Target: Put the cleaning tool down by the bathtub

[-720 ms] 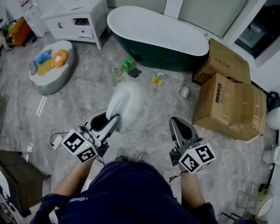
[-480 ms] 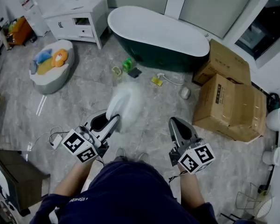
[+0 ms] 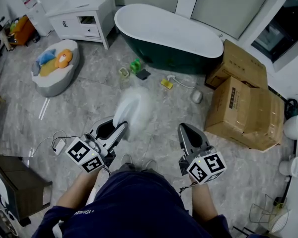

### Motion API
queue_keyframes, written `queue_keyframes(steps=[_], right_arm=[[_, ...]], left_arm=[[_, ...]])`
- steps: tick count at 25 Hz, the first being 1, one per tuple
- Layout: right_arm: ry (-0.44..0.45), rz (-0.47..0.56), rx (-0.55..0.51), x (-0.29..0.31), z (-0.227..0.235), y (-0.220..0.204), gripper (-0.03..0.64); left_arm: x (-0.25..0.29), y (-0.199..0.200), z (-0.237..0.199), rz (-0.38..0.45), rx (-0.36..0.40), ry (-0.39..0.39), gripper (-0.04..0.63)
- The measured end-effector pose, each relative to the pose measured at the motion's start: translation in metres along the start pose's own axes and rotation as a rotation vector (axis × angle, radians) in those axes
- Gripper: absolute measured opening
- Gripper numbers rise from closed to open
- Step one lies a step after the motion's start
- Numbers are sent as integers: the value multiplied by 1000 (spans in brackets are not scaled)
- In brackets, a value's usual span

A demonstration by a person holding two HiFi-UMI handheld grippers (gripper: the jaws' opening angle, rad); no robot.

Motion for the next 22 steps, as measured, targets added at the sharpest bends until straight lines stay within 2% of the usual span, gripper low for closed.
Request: queue_keyframes(steps=[13, 22], right_arm=[[49, -20, 3, -41, 28, -11, 5], [84, -9, 7, -38, 43, -7, 5]], left_arm=[[9, -26, 46, 13, 1, 45, 114], [18, -23, 52, 20, 19, 72, 114]])
Point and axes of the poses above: the fingertips, and each gripper's own axes: x forward along the fingers, z to its right, y out of its top, the point moved 10 cm from there along -x, backward along the fingers, and after that the axes turned 2 degrees about y, right-handed, at the moved point
